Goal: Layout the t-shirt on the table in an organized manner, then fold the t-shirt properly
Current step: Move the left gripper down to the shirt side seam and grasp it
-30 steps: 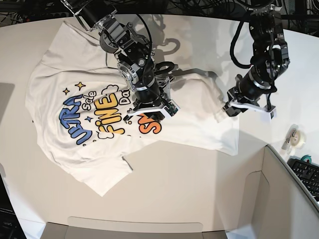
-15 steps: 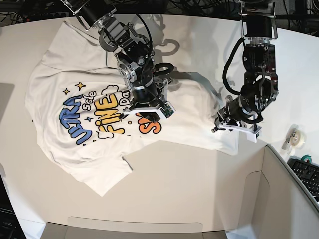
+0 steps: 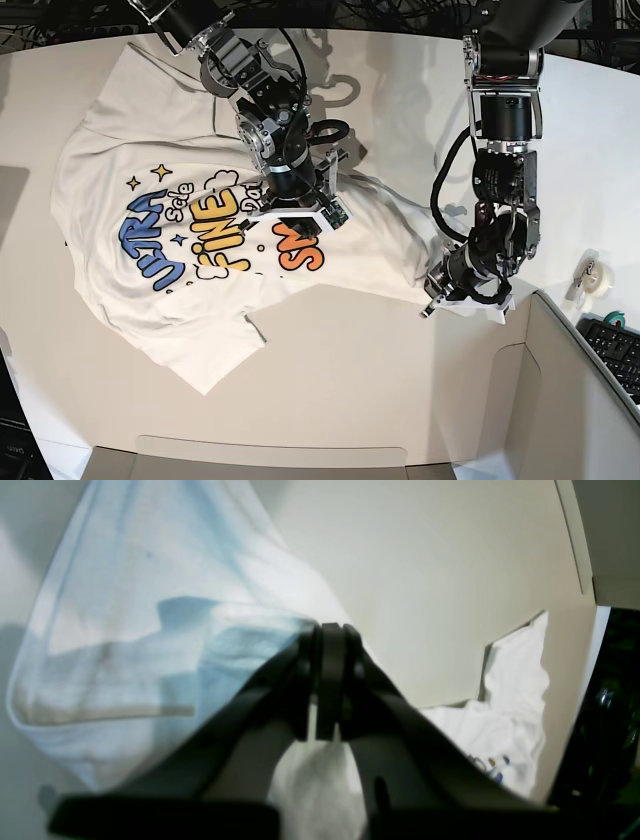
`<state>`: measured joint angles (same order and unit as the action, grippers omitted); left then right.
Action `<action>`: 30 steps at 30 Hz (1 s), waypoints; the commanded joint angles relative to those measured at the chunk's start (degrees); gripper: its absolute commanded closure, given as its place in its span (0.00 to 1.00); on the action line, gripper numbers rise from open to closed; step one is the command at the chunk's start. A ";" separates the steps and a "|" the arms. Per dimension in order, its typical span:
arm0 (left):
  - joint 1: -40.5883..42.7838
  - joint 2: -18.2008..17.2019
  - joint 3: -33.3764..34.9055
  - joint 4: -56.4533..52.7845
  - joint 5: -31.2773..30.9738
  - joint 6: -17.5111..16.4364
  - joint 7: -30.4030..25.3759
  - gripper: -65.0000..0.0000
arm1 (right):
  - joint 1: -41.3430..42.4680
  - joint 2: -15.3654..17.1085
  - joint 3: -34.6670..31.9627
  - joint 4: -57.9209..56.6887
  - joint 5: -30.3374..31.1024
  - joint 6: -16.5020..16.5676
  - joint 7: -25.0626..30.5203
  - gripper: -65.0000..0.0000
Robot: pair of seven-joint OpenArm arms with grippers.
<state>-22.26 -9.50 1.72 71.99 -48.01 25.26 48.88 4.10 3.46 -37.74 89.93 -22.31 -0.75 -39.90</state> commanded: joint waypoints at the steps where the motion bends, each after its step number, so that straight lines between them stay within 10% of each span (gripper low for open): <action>1: -1.52 -0.31 -0.18 -0.29 -0.39 -0.33 -1.89 1.00 | 0.69 -0.43 0.15 1.28 -0.60 -1.93 1.35 0.92; 7: -1.43 -0.39 0.17 -4.07 -0.47 -0.42 -4.09 0.96 | 0.43 -0.26 0.15 1.63 -0.60 -4.04 1.35 0.92; 14: 2.09 0.13 -6.95 6.12 -3.90 -0.42 3.91 0.40 | 0.61 -0.43 0.15 1.54 -0.60 -4.04 1.35 0.92; 22: 7.27 -4.35 -10.29 9.64 -18.85 -0.42 6.28 0.44 | 0.52 0.10 0.15 1.63 -0.60 -4.04 1.35 0.92; 30: 11.58 -4.70 -9.94 9.46 -19.02 -0.42 5.58 0.44 | -0.71 -0.34 1.56 1.54 -0.60 -4.04 1.35 0.92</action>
<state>-9.28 -13.52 -8.14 80.29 -65.17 24.60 54.70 2.52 3.62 -36.25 90.30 -22.33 -4.14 -39.90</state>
